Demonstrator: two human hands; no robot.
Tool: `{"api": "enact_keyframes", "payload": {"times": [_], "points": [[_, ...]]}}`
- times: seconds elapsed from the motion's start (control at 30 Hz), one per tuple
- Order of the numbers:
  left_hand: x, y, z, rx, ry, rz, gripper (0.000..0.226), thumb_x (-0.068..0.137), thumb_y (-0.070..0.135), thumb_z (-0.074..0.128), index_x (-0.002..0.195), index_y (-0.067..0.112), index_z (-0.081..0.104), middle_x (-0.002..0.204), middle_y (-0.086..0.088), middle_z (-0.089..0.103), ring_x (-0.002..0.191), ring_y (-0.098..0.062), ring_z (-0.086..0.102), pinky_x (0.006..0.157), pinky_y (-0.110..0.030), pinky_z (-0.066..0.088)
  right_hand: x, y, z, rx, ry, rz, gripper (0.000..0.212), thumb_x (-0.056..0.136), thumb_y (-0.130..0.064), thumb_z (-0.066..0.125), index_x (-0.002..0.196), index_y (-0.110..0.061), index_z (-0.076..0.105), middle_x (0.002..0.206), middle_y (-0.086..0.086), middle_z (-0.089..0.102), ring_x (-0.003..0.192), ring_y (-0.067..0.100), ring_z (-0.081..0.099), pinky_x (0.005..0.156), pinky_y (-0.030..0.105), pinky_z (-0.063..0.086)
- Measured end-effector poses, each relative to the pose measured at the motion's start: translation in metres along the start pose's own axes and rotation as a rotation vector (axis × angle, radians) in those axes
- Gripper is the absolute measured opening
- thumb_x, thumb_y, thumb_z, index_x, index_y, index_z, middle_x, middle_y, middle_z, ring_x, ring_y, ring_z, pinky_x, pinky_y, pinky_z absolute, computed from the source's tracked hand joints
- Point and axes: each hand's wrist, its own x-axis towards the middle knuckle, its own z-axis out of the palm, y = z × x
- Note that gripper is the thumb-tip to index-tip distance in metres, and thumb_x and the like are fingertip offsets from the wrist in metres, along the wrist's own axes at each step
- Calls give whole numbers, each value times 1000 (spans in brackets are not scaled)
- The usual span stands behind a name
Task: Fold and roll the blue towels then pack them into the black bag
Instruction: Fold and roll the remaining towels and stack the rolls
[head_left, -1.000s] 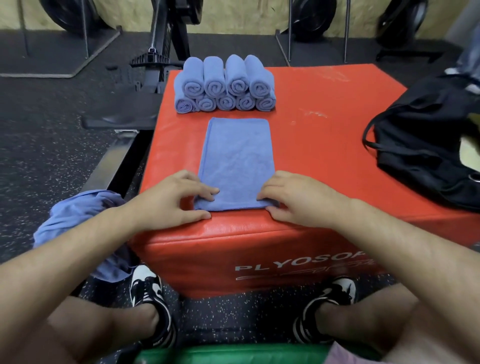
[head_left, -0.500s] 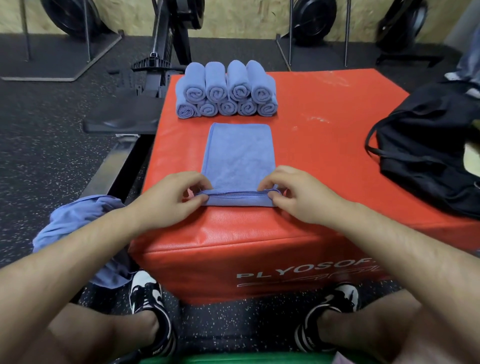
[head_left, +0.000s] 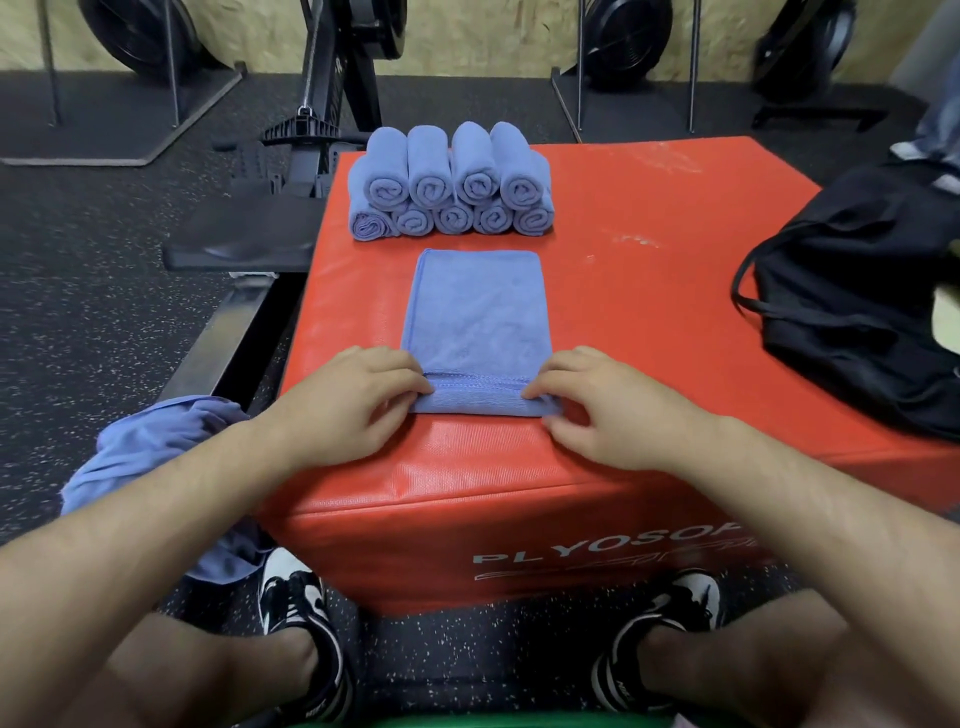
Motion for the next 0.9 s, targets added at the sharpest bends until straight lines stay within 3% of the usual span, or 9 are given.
{"api": "enact_keyframes", "payload": {"times": [0.1,0.17,0.37,0.53,0.63,0.73,0.83,0.9], "points": [[-3,-4,0,-53,-41,-48,31,93,45,61,117,25,63,116,13,58,107,-11,57,90,-43,48,-2,4,2,67,1,49,31,86,-25,72,116,-23,67,110,-9,57,105,16,52,98,28,41],[-1,-4,1,-90,-43,-100,32,92,50,59,117,29,60,116,16,55,109,-10,53,92,-45,46,2,4,3,70,26,53,25,88,-21,71,113,-21,68,108,-10,59,101,15,53,96,27,40],[5,3,-5,-189,-33,-213,19,93,39,58,109,30,62,102,19,62,99,-5,56,91,-37,44,7,4,-11,173,-61,150,21,89,-17,64,109,-19,57,95,-10,60,75,0,51,71,12,37],[8,12,-9,-450,-44,-330,20,94,11,65,97,30,57,91,13,65,81,-8,58,69,-13,42,10,4,-18,254,-142,226,19,88,-17,60,102,-27,54,81,-2,64,66,10,53,65,28,44],[12,10,-7,-386,7,-315,17,93,12,65,93,28,59,92,14,60,82,-9,57,72,-16,41,13,8,-11,245,-94,244,16,88,-14,61,98,-27,61,88,-6,60,72,9,54,70,26,44],[13,4,-2,-126,82,-239,4,91,26,64,94,28,64,96,13,54,83,-8,52,77,-31,37,15,9,-5,166,33,188,15,85,-12,64,92,-25,66,98,-7,51,82,9,51,79,23,42],[12,5,0,81,92,-146,11,93,29,54,97,29,65,98,12,56,87,-18,51,71,-37,35,15,3,-4,32,111,58,20,80,-1,62,88,-19,65,93,-6,55,86,19,54,80,32,45],[11,8,0,128,78,-83,20,96,29,45,99,29,65,96,12,58,87,-18,55,69,-37,35,13,-1,-6,-22,118,4,20,78,-1,60,87,-18,66,90,-4,61,82,22,55,78,30,44]]}}
